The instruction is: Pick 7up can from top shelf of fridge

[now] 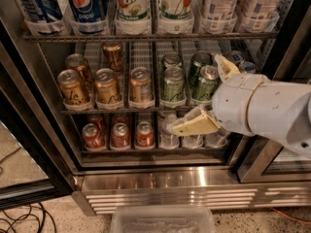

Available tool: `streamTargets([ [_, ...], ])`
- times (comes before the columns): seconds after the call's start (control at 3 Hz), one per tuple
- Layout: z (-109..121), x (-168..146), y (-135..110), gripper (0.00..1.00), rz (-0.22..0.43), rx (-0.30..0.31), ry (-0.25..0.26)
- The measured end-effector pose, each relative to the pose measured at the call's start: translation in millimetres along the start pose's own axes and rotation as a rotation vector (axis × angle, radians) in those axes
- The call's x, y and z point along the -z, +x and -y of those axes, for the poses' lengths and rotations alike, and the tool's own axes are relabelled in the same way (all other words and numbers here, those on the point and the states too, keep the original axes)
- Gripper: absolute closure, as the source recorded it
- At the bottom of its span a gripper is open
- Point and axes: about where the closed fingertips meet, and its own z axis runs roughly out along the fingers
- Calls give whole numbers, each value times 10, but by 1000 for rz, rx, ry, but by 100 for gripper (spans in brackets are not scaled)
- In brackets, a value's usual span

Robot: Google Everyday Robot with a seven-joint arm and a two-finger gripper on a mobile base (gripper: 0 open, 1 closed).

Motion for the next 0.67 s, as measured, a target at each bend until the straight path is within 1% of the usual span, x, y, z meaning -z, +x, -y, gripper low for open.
streamTargets([
  [0.33,-29,-12,-46,0,21,-9,2],
  [0.67,-92,-31,-178,0,73,-20,43],
])
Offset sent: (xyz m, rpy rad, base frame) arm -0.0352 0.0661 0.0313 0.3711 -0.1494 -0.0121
